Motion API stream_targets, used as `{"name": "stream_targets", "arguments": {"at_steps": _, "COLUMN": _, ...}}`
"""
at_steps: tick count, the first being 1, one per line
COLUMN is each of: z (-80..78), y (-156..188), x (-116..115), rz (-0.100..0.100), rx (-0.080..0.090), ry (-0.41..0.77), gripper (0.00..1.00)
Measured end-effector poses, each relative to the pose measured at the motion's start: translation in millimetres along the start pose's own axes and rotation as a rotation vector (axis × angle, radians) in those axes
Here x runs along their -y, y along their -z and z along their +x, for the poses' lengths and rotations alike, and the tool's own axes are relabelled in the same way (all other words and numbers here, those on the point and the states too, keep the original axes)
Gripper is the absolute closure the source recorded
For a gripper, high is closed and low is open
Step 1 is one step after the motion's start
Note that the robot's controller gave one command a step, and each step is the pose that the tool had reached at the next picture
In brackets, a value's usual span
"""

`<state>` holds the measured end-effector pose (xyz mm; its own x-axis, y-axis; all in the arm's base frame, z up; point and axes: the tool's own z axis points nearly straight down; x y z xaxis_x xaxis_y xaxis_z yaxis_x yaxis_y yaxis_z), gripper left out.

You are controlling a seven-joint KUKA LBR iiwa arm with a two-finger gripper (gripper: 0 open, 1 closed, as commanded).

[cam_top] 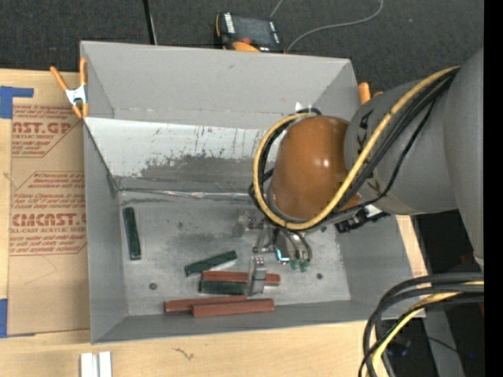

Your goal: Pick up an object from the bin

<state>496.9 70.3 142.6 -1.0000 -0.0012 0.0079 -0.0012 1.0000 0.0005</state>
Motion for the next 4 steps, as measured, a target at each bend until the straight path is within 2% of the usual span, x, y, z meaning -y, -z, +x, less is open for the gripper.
{"name": "stream_targets", "arguments": {"at_steps": 1, "z": 7.0, "y": -74.7, "x": -53.4, "rz": 0.0, "rx": 0.003, "ry": -0.011, "gripper": 0.0}}
{"name": "stream_targets", "arguments": {"at_steps": 2, "z": 0.9, "y": -69.8, "x": -51.8, "rz": -0.004, "rx": 0.026, "ry": -0.017, "gripper": 1.0}}
{"name": "stream_targets", "arguments": {"at_steps": 3, "z": 0.5, "y": -70.1, "x": -51.4, "rz": -0.004, "rx": 0.028, "ry": -0.018, "gripper": 0.0}}
{"name": "stream_targets", "arguments": {"at_steps": 4, "z": 1.8, "y": -69.9, "x": -51.4, "rz": -0.003, "rx": 0.018, "ry": -0.017, "gripper": 1.0}}
